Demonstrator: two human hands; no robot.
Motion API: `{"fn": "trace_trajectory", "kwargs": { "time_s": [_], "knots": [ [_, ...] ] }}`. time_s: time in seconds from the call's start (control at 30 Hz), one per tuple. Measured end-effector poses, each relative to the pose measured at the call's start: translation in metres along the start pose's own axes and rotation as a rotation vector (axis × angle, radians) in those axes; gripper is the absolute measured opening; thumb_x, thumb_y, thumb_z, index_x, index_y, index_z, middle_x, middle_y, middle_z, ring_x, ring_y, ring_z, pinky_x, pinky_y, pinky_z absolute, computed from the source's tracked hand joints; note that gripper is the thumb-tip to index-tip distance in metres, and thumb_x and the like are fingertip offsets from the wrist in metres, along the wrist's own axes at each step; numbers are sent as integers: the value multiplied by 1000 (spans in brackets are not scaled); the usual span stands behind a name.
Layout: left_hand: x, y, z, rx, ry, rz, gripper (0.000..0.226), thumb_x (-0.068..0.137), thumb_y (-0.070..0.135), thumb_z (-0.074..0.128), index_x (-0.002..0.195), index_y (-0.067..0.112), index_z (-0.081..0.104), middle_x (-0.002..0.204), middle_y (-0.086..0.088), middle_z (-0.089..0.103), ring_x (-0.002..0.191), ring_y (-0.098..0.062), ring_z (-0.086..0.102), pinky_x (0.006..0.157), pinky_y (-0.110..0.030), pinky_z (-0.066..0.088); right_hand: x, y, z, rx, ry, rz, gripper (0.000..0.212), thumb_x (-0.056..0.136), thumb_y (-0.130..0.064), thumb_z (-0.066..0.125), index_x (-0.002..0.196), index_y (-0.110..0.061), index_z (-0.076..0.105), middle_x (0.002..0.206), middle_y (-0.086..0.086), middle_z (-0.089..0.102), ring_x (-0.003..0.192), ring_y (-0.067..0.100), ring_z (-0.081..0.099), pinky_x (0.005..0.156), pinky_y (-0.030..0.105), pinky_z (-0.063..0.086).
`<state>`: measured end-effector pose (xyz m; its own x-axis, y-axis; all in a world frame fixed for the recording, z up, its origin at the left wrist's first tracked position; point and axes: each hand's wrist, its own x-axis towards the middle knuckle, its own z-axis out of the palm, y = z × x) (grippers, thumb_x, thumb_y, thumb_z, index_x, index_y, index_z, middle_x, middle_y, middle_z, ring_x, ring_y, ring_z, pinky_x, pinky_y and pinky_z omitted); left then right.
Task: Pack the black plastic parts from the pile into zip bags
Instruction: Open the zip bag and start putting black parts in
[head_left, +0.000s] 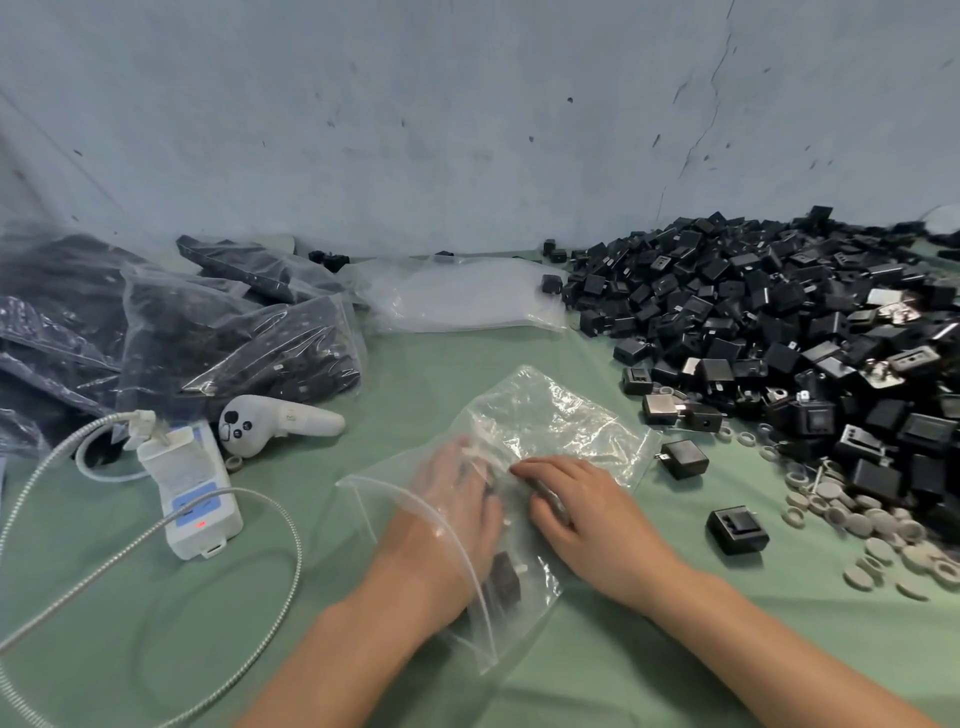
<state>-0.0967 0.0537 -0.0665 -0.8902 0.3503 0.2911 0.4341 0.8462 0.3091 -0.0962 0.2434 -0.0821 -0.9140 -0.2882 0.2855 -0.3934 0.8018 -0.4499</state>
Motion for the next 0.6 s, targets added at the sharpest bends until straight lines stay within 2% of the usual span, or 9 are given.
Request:
{"fn": "trace_trajectory", "kwargs": {
  "time_s": [0.07,0.13,0.23,0.33,0.5,0.6],
  "knots": [
    [-4,5,0,1,30,-63,35,102,34,35,134,22,43,123,-2,39,110,-17,40,101,-26,34,-1,0,-1,-3,-8,1,38,100,-28,47,138,-27,54,136,-13,55,127,9,46,113,28,30],
    [-5,8,-2,14,9,-43,32,101,38,32,129,27,43,117,0,48,105,-17,41,96,-30,38,-1,-1,-1,-8,-13,-3,39,100,-27,48,138,-27,54,137,-13,55,128,10,46,113,29,30],
    [4,6,-5,128,-64,-37,38,103,39,28,134,27,45,124,1,58,112,-23,44,102,-33,35,-1,-3,0,-12,-6,-6,40,100,-26,48,139,-27,54,139,-13,53,130,10,44,114,27,29],
    [13,5,-5,175,-139,-141,42,104,41,30,139,22,43,129,-4,58,118,-27,46,105,-35,33,-1,-3,0,-14,-5,10,44,100,-27,46,144,-29,48,145,-13,48,134,9,40,115,25,26],
    [15,5,0,143,-129,-150,32,103,43,34,111,22,57,118,-2,60,112,-24,52,100,-35,37,0,-3,0,-31,-13,44,52,99,-27,44,151,-28,37,144,-8,49,133,14,42,111,25,28],
    [14,3,1,19,-89,-110,30,102,36,42,121,16,56,123,-4,57,116,-24,51,103,-33,35,0,-2,1,-35,-15,72,57,99,-29,43,155,-27,28,141,-3,51,129,16,45,106,24,28]
  ]
}}
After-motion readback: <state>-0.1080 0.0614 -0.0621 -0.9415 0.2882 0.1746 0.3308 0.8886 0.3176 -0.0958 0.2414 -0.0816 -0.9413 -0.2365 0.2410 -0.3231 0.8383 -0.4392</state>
